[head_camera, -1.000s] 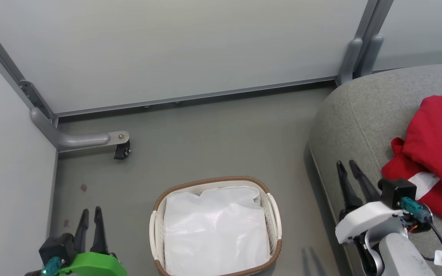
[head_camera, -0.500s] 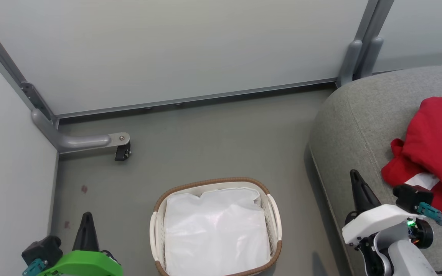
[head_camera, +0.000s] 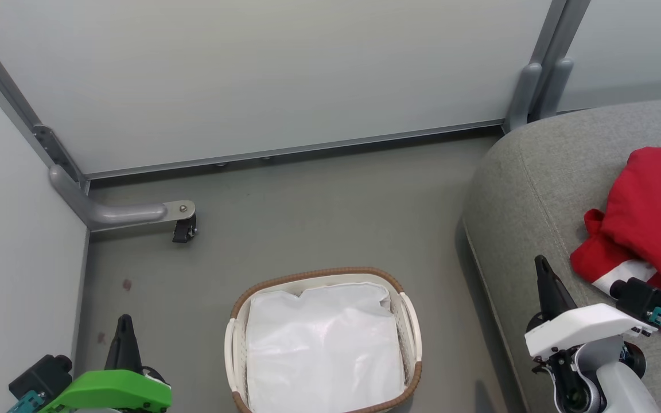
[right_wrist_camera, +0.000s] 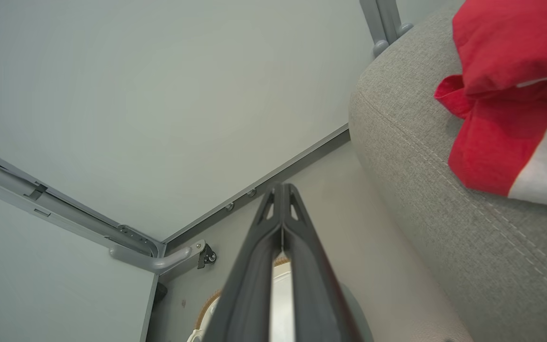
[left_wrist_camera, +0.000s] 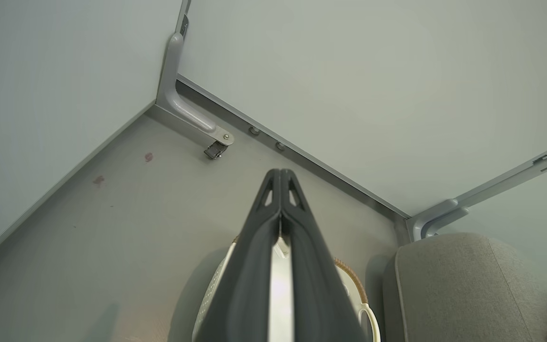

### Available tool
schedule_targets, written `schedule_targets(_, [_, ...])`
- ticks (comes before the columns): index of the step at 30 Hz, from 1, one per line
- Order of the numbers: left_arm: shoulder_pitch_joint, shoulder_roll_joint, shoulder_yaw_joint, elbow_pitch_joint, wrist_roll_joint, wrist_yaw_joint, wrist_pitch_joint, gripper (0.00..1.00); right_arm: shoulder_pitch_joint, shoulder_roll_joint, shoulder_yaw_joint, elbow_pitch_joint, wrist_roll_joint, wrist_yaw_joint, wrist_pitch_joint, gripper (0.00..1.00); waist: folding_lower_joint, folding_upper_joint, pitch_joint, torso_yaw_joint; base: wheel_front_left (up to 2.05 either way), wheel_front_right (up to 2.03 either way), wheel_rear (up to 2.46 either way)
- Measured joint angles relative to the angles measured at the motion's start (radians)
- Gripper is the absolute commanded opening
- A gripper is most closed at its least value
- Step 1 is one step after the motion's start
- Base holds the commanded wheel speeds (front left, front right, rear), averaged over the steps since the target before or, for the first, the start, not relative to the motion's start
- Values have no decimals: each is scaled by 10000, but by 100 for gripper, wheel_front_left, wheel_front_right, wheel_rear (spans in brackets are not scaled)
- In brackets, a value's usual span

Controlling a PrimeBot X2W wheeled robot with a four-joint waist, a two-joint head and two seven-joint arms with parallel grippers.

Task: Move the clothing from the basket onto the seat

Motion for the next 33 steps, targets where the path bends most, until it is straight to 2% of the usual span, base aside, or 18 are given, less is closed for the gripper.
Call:
schedule_targets(17, [-133, 2, 128, -341, -2360, -38, 662, 0, 149, -13, -253, -380, 2405, 0, 625, 0, 0, 0, -83, 18, 0, 0, 0])
schedule_targets(33, [-258, 8, 245, -591, -4080, -113, 1118, 0, 292, -25, -445, -686, 4192, 0, 1114, 0, 0, 0, -156, 34, 0, 0, 0])
